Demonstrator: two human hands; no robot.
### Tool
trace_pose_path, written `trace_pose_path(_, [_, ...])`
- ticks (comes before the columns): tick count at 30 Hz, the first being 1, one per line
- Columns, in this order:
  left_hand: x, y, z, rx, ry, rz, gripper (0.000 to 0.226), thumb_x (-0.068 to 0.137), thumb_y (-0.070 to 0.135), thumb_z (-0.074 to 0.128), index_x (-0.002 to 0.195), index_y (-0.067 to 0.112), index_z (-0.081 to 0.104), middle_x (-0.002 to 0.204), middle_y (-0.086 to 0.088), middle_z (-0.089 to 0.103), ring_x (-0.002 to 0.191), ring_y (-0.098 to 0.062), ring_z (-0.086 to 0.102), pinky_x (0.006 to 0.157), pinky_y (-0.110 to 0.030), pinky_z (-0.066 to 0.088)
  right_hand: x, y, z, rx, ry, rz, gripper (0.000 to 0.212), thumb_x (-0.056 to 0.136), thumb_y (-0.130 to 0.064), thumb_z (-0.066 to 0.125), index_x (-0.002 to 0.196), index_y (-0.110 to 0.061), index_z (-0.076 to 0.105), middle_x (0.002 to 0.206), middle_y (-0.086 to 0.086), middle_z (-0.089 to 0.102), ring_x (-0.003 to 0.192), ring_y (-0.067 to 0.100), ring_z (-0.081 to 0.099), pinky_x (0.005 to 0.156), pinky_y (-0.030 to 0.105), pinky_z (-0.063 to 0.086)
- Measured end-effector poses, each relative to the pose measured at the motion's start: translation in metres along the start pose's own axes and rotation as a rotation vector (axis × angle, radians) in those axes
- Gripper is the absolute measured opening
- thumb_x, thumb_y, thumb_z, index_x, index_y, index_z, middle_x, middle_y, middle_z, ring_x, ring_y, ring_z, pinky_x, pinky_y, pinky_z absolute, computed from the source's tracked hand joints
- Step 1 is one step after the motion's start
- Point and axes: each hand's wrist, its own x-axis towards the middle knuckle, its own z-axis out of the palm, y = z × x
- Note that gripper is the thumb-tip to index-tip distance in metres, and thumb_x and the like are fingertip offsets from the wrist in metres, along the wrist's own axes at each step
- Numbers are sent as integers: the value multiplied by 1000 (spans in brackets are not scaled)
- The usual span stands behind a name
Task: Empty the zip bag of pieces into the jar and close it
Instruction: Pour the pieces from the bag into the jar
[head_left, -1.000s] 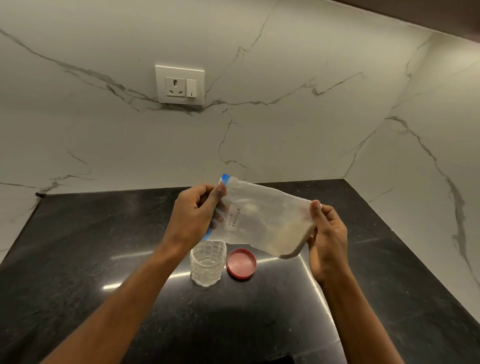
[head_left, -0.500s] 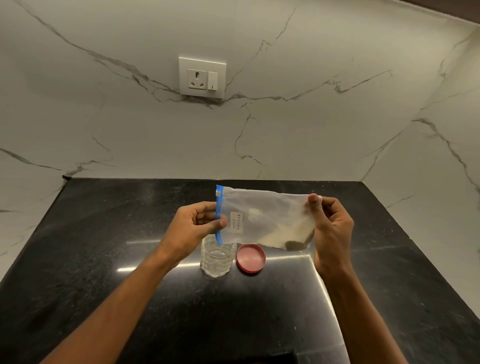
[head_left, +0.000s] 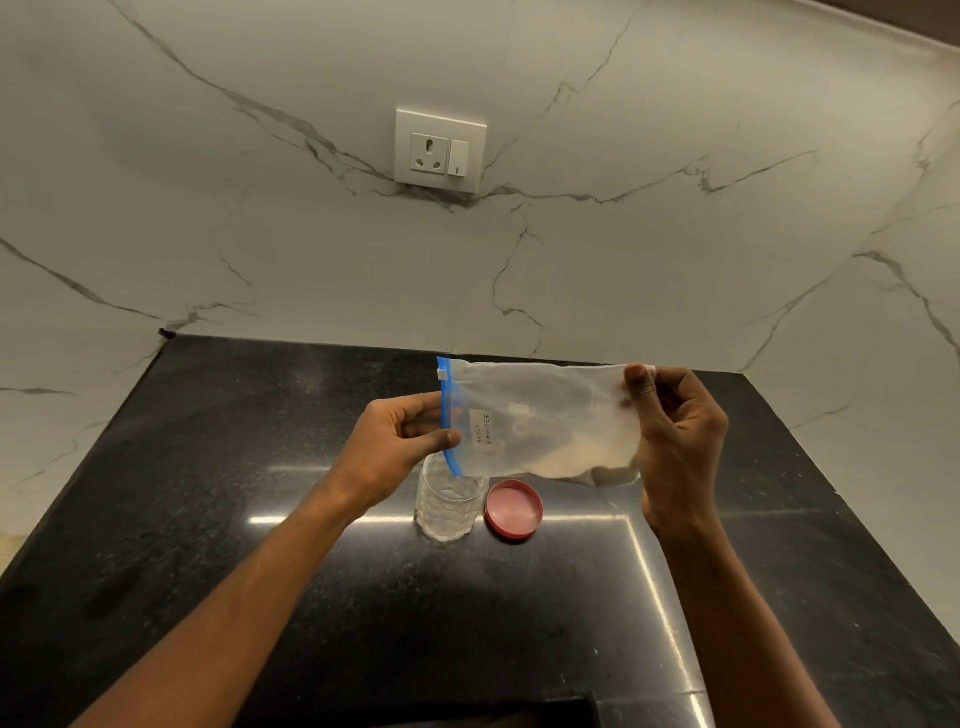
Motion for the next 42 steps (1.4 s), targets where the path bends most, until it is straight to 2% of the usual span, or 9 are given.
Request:
trace_pose_path(5, [3, -1, 0, -10, 13, 3, 45, 89, 4, 79, 127, 28, 70, 109, 22, 81, 106, -6, 78, 80, -18, 62, 4, -4, 12, -43, 29, -56, 9, 98, -24, 70, 89, -20, 68, 79, 0, 67, 69, 7, 62, 64, 20, 54])
trace_pose_path(8, [2, -6, -2, -33, 48, 12, 45, 89, 4, 80, 130, 20, 71, 111, 13, 82, 106, -10, 79, 81, -21, 64, 6, -4, 16, -62, 22, -70, 8, 98, -22, 71, 91, -18, 68, 79, -1, 67, 69, 3, 61, 63, 18, 53])
trace_pose_path(13, [1, -10, -4, -56, 54, 11, 48, 87, 5, 81, 133, 15, 71, 113, 7, 82, 106, -13, 79, 81, -23, 64, 11, -2, 14, -68, 19, -61, 8, 97, -24, 71, 91, -20, 69, 81, 1, 67, 73, 9, 62, 67, 20, 54])
trace_pose_path(20, [4, -11, -2, -58, 56, 10, 49, 85, 7, 83, 133, 15, 71, 111, 9, 83, 105, -13, 79, 79, -22, 64, 8, -2, 16, -89, -1, -85, 7, 97, -24, 70, 91, -23, 68, 80, -6, 68, 70, 3, 63, 63, 18, 54])
trace_pose_path(24, [5, -10, -2, -76, 53, 15, 51, 85, 6, 82, 133, 18, 69, 111, 8, 83, 104, -12, 80, 79, -21, 64, 9, -4, 15, -97, 36, -99, 7, 97, -26, 72, 90, -23, 69, 80, -1, 69, 72, 11, 63, 65, 22, 55])
trace_pose_path(29, [3, -11, -2, -75, 55, 8, 48, 86, 7, 82, 125, 31, 70, 110, 11, 83, 104, -11, 79, 80, -22, 64, 7, -5, 14, -77, 38, -102, 7, 96, -29, 72, 92, -24, 70, 81, -6, 71, 73, 9, 65, 67, 22, 56])
trace_pose_path(33, [3, -11, -2, -71, 52, 3, 49, 85, 6, 83, 128, 25, 71, 112, 10, 82, 105, -12, 79, 84, -27, 65, 4, -7, 19, -89, 13, -155, 5, 97, -23, 72, 94, -19, 70, 81, -17, 73, 70, 0, 67, 61, 13, 53])
trace_pose_path(36, [2, -11, -3, -82, 47, 7, 51, 85, 3, 82, 132, 19, 70, 113, 7, 82, 105, -13, 80, 84, -27, 65, 3, -6, 20, -79, 35, -144, 8, 97, -25, 73, 95, -17, 71, 80, -17, 73, 70, 0, 67, 62, 13, 53])
trace_pose_path(42, [1, -12, -4, -75, 51, 4, 50, 85, 4, 83, 129, 24, 70, 112, 9, 82, 105, -12, 79, 82, -25, 65, 2, -10, 17, -76, -3, -156, 5, 97, -23, 72, 93, -23, 70, 81, -18, 73, 70, -1, 67, 61, 12, 53])
